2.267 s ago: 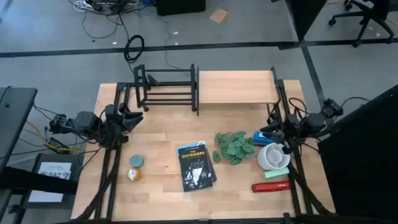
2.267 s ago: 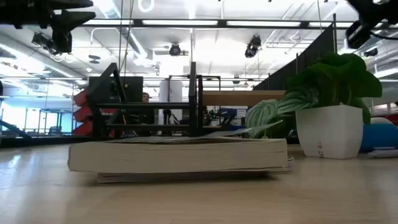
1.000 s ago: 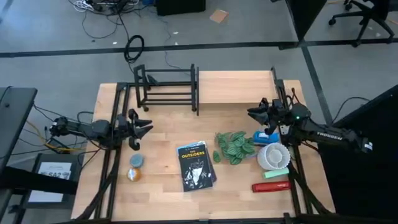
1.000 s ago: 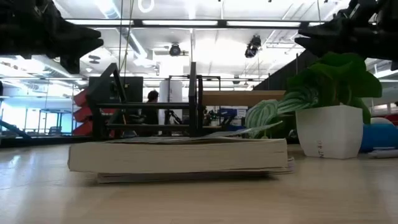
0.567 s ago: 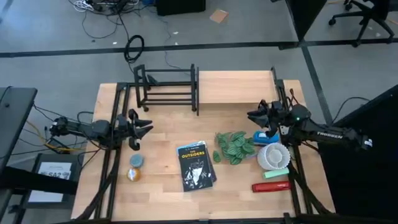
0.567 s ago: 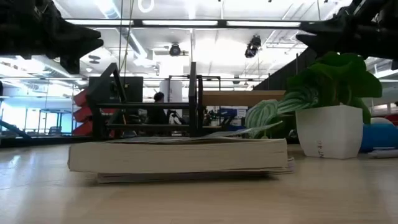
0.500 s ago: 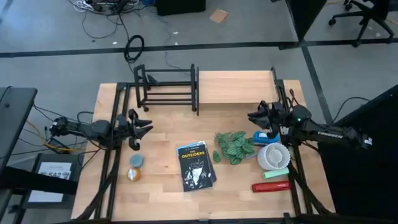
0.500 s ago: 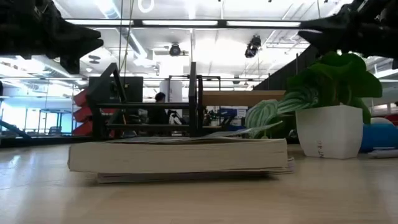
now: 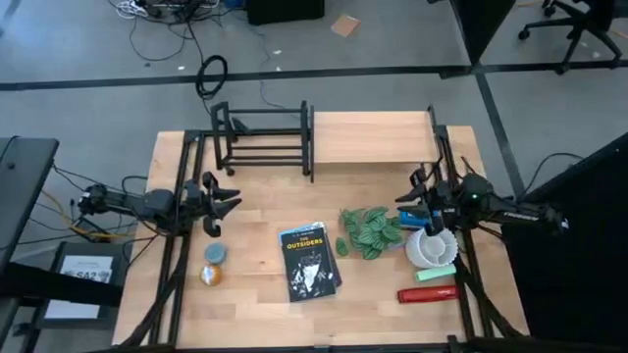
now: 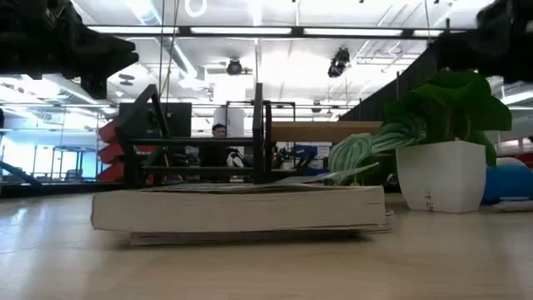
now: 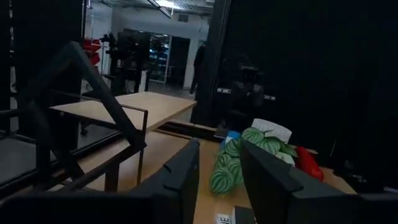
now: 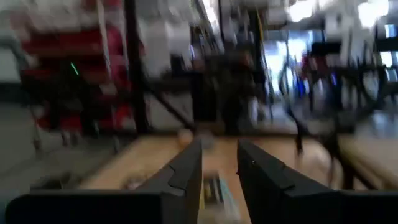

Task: Stock shelves
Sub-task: Return to Home Position

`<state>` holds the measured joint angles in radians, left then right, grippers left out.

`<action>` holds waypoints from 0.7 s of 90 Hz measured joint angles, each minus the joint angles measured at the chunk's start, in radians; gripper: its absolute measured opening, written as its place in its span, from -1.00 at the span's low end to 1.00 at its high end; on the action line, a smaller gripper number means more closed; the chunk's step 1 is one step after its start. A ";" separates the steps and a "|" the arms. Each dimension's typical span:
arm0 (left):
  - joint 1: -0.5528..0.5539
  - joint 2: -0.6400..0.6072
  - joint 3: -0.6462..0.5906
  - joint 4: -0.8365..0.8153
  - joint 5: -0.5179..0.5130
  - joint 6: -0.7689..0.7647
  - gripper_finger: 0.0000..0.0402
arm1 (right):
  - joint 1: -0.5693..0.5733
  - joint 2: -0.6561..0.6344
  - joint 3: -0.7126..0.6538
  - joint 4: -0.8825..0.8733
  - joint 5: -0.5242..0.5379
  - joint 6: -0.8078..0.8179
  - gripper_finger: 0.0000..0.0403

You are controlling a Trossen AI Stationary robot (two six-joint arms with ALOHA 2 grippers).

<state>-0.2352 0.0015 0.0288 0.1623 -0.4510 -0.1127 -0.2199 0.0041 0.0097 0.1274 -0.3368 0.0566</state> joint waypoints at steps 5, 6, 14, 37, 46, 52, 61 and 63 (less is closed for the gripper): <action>0.000 0.001 0.000 0.004 0.000 0.000 -0.52 | 0.000 -0.002 0.000 -0.052 0.030 -0.053 -0.63; 0.000 0.001 0.000 0.003 0.000 0.000 -0.52 | 0.000 -0.001 0.000 -0.058 0.037 -0.064 -0.63; 0.000 0.001 0.000 -0.001 0.000 0.000 -0.52 | -0.002 0.000 0.000 -0.074 0.075 -0.117 -0.63; 0.000 0.001 0.000 0.002 0.000 0.000 -0.52 | -0.005 0.004 0.000 -0.053 0.081 -0.119 -0.63; 0.000 0.001 0.000 0.002 0.000 0.000 -0.52 | -0.005 0.004 -0.001 -0.052 0.081 -0.119 -0.63; 0.000 0.001 0.000 0.002 0.000 0.000 -0.52 | -0.005 0.004 -0.001 -0.052 0.081 -0.119 -0.63; 0.000 0.001 0.000 0.002 0.000 0.000 -0.52 | -0.005 0.004 -0.001 -0.052 0.081 -0.119 -0.63; 0.000 0.001 0.000 0.002 0.000 0.000 -0.52 | -0.005 0.004 -0.001 -0.052 0.081 -0.119 -0.63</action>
<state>-0.2352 0.0025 0.0292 0.1643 -0.4515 -0.1127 -0.2253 0.0078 0.0090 0.0757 -0.2562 -0.0624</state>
